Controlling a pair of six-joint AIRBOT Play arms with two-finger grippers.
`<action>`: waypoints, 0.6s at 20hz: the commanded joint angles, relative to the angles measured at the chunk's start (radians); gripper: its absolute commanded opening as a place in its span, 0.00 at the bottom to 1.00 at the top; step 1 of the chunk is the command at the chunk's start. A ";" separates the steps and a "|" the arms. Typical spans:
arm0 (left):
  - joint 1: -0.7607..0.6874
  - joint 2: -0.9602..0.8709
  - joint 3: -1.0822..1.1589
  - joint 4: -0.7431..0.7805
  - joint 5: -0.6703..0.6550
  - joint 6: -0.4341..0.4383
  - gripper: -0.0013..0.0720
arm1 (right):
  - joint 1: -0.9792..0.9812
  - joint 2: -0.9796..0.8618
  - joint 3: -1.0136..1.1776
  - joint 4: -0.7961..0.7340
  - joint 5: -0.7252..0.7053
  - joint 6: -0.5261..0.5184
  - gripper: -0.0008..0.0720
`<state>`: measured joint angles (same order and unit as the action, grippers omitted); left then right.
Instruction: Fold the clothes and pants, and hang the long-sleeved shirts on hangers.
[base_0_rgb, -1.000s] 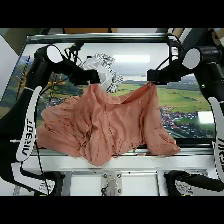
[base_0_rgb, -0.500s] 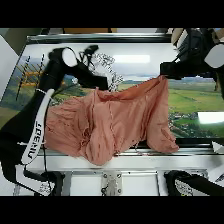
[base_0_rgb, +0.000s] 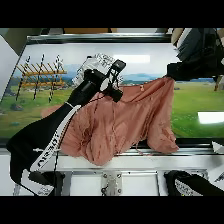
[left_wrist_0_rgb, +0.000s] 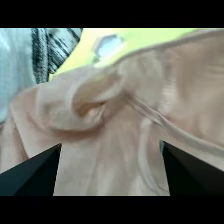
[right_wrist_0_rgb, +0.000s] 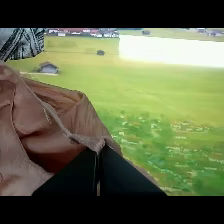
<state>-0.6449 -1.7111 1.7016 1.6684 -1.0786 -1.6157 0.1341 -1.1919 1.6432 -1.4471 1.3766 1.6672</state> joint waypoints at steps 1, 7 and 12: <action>0.016 -0.011 -0.002 0.064 0.061 -0.024 0.94 | 0.001 0.003 0.000 0.004 0.020 -0.017 0.02; 0.101 -0.088 0.145 -0.227 0.049 0.097 0.94 | 0.001 0.003 0.000 0.045 0.020 -0.019 0.02; 0.123 -0.259 0.364 -0.270 -0.132 0.127 0.94 | 0.001 0.003 0.000 0.046 0.020 -0.019 0.02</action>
<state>-0.5346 -1.8881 1.9656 1.4498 -1.1175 -1.5166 0.1341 -1.1892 1.6432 -1.4078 1.3956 1.6489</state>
